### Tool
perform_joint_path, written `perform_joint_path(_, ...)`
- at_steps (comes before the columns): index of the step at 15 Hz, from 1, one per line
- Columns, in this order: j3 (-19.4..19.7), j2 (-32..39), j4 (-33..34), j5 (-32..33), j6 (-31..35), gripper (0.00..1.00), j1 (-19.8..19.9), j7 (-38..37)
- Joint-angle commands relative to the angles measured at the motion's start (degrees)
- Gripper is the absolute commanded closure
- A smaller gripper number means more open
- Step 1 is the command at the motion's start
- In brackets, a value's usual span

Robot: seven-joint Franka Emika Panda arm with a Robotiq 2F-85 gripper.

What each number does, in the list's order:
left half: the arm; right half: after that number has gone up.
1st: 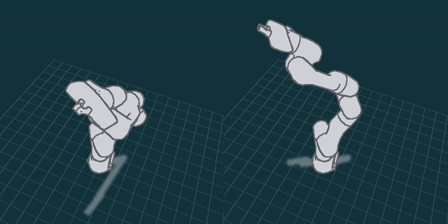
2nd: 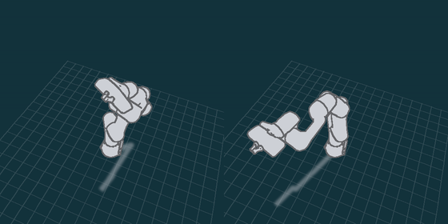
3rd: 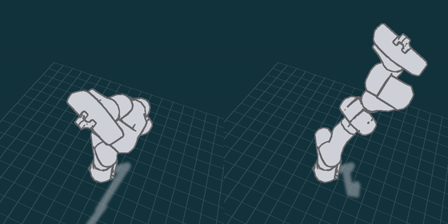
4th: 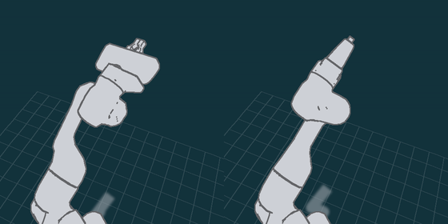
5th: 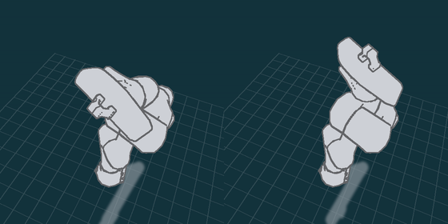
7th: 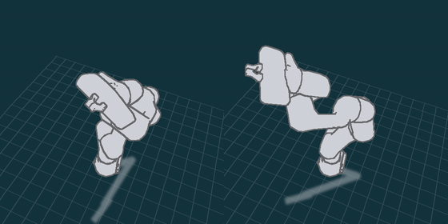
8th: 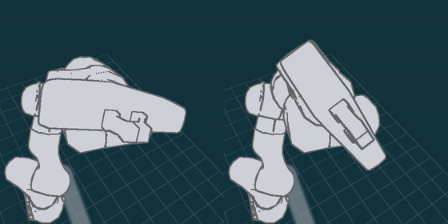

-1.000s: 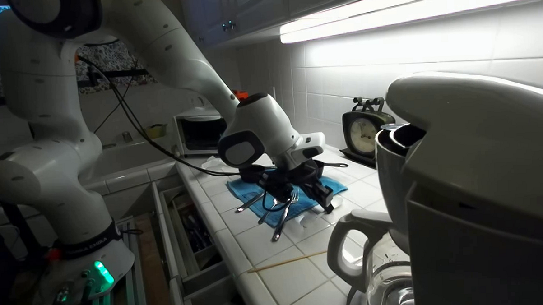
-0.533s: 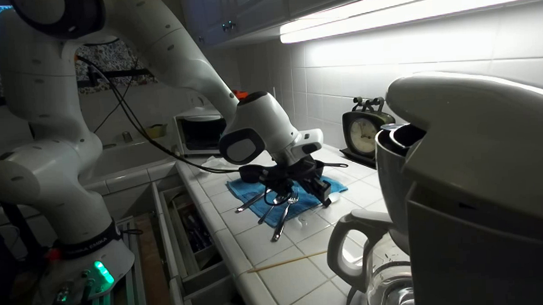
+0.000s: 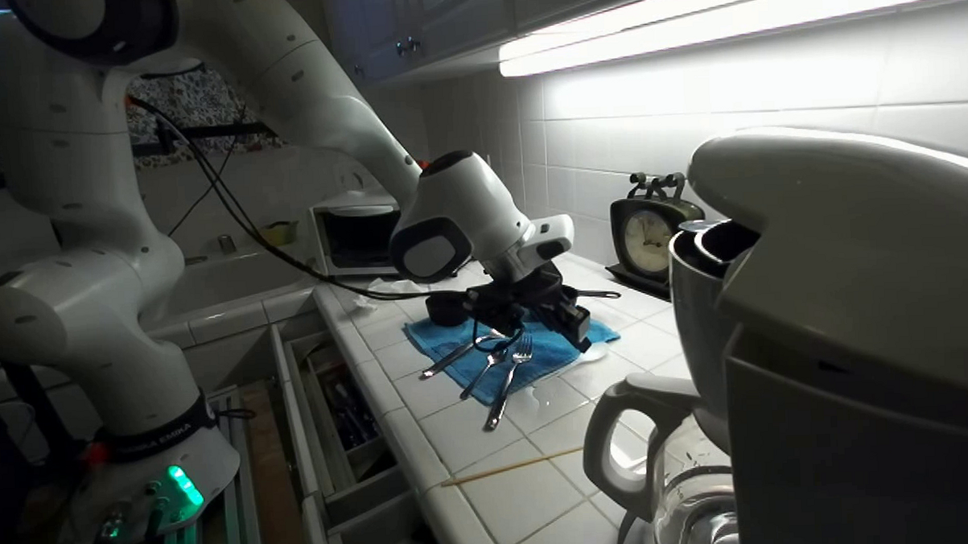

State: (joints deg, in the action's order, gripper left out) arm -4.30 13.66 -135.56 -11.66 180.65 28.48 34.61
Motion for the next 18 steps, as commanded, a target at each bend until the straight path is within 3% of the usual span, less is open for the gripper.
perform_joint_path(1,-1.7,-1.1,-0.9,-0.6,0.8,0.68,1.8,1.4)
perform_joint_path(7,-2.7,0.4,0.0,-0.1,0.8,0.30,2.6,1.4)
perform_joint_path(10,-2.3,1.1,0.0,0.2,0.7,0.22,2.2,1.2)
perform_joint_path(12,-2.2,1.6,-0.1,0.2,0.7,0.26,2.1,1.1)
perform_joint_path(13,-2.1,1.9,-0.1,0.2,0.7,0.35,2.1,1.1)
perform_joint_path(17,-2.2,2.3,-0.1,0.0,0.9,0.52,2.2,0.9)
perform_joint_path(18,-2.3,2.2,-0.2,-0.1,1.0,0.49,2.2,0.8)
